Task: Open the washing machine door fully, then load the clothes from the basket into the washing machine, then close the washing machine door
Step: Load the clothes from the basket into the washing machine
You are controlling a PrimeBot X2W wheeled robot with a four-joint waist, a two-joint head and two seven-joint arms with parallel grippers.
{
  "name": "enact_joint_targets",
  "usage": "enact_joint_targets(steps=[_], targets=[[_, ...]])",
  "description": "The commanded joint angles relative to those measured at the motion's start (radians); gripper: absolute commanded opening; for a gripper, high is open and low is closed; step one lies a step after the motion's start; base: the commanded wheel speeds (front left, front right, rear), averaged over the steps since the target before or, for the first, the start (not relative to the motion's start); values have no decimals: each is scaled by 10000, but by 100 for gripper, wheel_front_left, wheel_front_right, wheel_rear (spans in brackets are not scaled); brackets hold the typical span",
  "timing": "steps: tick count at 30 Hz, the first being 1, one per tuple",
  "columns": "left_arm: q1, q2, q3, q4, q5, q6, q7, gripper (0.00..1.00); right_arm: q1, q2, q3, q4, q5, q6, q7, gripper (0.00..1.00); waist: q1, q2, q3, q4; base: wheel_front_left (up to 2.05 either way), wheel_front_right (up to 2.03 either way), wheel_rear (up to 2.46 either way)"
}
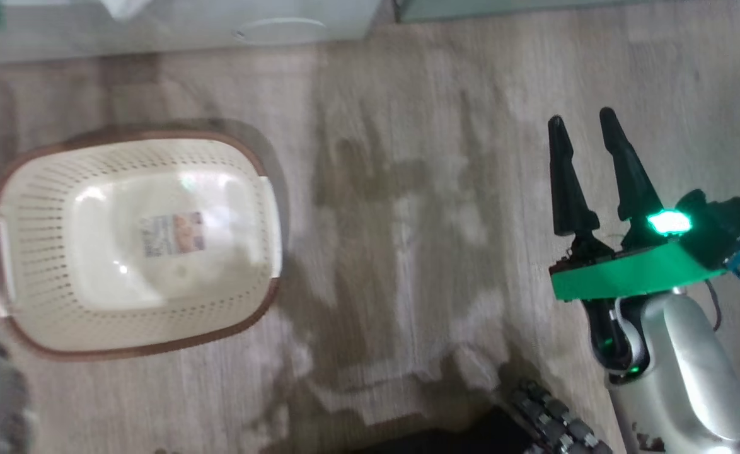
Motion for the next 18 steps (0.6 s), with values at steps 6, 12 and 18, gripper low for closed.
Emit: enact_joint_targets(steps=[6,12,18], targets=[[-2932,2118,-1023,1335,77,-11,194,0,-188,-26,503,-395,533,0,-67,100,-3,0,1258,-1033,0,0,0],[-4757,2725,-1903,2522,-214,-12,543,0,-371,-26,846,-428,901,0,-67,100,-3,0,1769,-1483,0,0,0],[-6808,3250,-2433,3644,106,3,319,0,-572,-26,1249,-382,1350,0,-67,100,-3,0,2170,-2056,0,0,0]])
